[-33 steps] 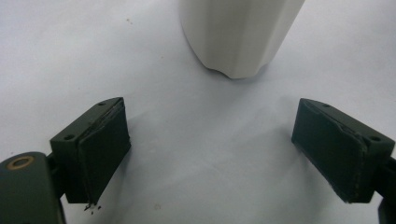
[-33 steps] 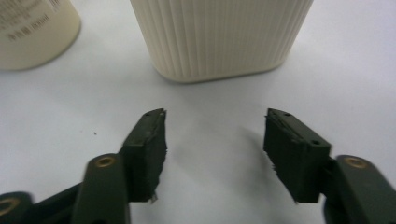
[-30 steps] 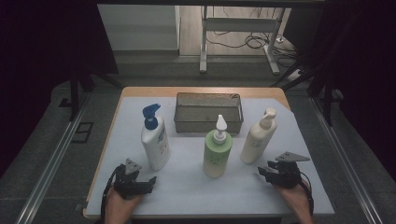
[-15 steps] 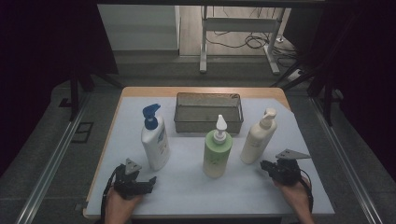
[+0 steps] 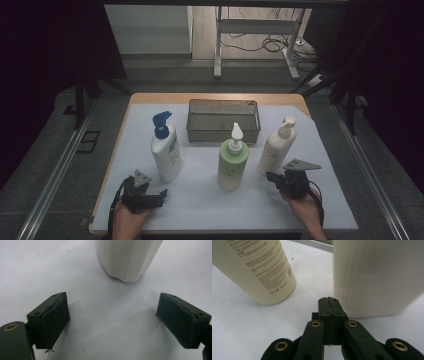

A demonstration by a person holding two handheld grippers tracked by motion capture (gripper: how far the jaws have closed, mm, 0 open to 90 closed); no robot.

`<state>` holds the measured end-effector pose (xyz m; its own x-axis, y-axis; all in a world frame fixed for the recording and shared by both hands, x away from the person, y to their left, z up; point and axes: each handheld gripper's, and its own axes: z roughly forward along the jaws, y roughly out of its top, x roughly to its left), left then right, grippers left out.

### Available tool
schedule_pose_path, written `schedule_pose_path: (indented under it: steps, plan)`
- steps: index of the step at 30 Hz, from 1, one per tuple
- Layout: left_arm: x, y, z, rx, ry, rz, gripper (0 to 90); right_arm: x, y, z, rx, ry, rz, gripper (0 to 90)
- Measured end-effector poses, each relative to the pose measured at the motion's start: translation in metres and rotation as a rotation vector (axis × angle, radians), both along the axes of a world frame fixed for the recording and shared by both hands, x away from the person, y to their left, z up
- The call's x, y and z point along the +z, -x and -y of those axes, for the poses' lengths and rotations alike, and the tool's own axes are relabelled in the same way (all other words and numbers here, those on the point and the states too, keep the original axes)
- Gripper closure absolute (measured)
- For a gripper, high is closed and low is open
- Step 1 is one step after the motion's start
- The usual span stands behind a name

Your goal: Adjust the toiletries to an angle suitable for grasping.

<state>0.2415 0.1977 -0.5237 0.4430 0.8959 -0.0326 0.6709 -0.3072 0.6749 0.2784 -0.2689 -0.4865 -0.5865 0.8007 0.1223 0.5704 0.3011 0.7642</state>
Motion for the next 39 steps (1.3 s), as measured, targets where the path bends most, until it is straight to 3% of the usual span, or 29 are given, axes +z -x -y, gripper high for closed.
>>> schedule_pose_path:
  steps: [6,17,22,24,33,39]
  plan:
    - [0.0,0.0,0.0,0.0,0.0,0.0,10.7,0.002,-0.005,-0.018,-0.006,0.02,0.015,89.6]
    - [0.0,0.0,0.0,0.0,0.001,-0.001,10.7,-0.003,-0.019,-0.048,-0.074,0.076,0.033,89.6]
    - [0.0,0.0,0.0,0.0,0.001,-0.001,10.7,-0.005,-0.02,-0.047,-0.122,0.114,0.052,89.6]
    - [0.0,0.0,0.0,0.0,0.001,-0.001,10.7,-0.005,-0.02,-0.046,-0.123,0.103,0.045,89.7]
    - [0.0,0.0,0.0,0.0,0.001,-0.001,10.7,-0.005,-0.016,-0.045,-0.134,0.138,0.061,89.7]
    - [0.0,0.0,0.0,0.0,0.001,-0.002,10.7,-0.004,-0.013,-0.034,-0.147,0.142,0.056,89.8]
